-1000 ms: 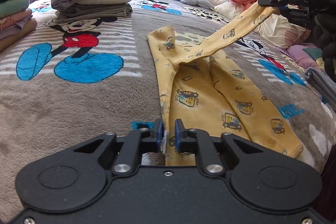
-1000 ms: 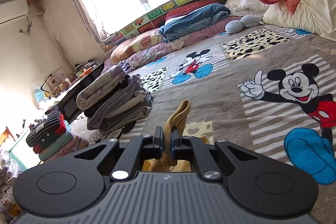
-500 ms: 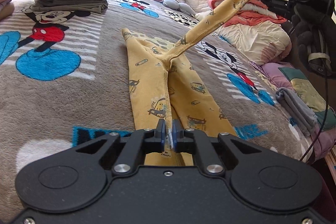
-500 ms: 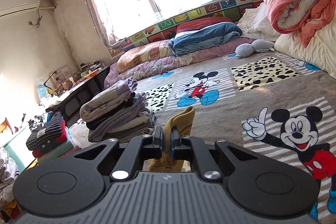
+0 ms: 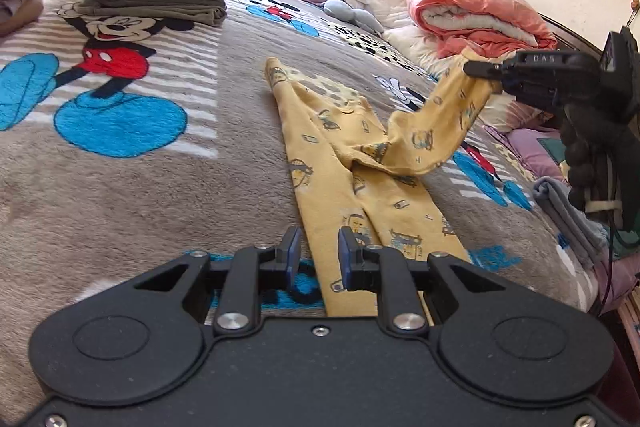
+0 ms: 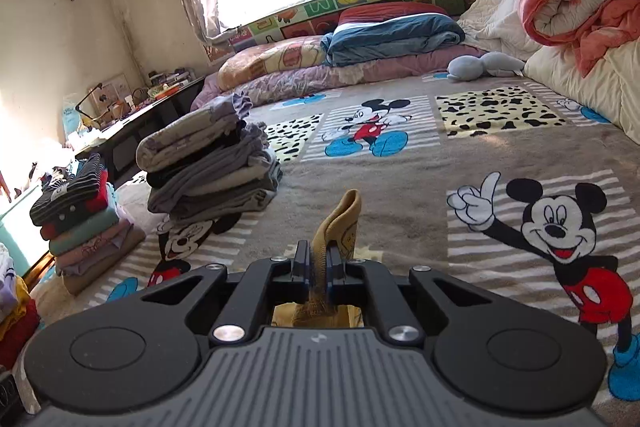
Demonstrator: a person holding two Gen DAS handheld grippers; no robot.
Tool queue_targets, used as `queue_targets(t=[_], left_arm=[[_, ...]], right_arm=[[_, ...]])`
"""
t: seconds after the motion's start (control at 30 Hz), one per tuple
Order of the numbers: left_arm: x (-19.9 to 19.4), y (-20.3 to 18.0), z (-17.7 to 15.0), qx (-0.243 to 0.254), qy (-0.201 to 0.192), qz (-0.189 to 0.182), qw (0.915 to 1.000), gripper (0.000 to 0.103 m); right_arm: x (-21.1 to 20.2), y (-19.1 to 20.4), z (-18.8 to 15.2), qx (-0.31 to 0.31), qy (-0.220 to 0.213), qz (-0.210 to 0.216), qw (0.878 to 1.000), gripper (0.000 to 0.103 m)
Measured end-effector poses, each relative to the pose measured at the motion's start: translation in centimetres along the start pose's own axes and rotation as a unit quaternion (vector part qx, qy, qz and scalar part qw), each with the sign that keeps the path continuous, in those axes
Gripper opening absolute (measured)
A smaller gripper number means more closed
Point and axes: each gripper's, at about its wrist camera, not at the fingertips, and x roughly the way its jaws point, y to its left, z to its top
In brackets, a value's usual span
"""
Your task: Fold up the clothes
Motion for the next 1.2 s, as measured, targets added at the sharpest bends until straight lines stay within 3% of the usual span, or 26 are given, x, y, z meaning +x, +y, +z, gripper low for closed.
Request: queue_targets(t=[0.27, 0.5, 0.63, 0.87, 1.0, 1.2], left_arm=[[0.5, -0.7, -0.5, 0.026, 0.004, -0.003, 0.9997, 0.016], [2.3, -0.8, -1.0, 0.023, 0.012, 0.032, 0.9992, 0.016], [2.8, -0.8, -1.0, 0.018, -0.001, 0.043, 0.9989, 0.016], [3.7, -0.5, -0.2, 0.001, -0.035, 0.068, 0.9971, 0.02], [4.7, -0.6, 1.3, -0.013, -0.047, 0.088, 0.9949, 0.02], [7.9, -0.8, 5.1, -0.011, -0.044, 0.11, 0.9929, 0.02]], right_arm=[[-0.7, -2.2, -4.1, 0.046, -0.011, 0.011, 0.999, 0.009], [-1.2, -6.9, -9.1, 0.132, -0.038, 0.023, 0.99, 0.009], [-1.3, -10.6, -12.8, 0.211, -0.068, 0.034, 0.975, 0.009], [-2.3, -15.0, -15.9, 0.326, -0.142, 0.086, 0.931, 0.01], [-0.7, -15.3, -15.6, 0.332, -0.114, 0.091, 0.932, 0.01], [0.5, -14.4, -14.2, 0.289, -0.087, 0.127, 0.945, 0.01]])
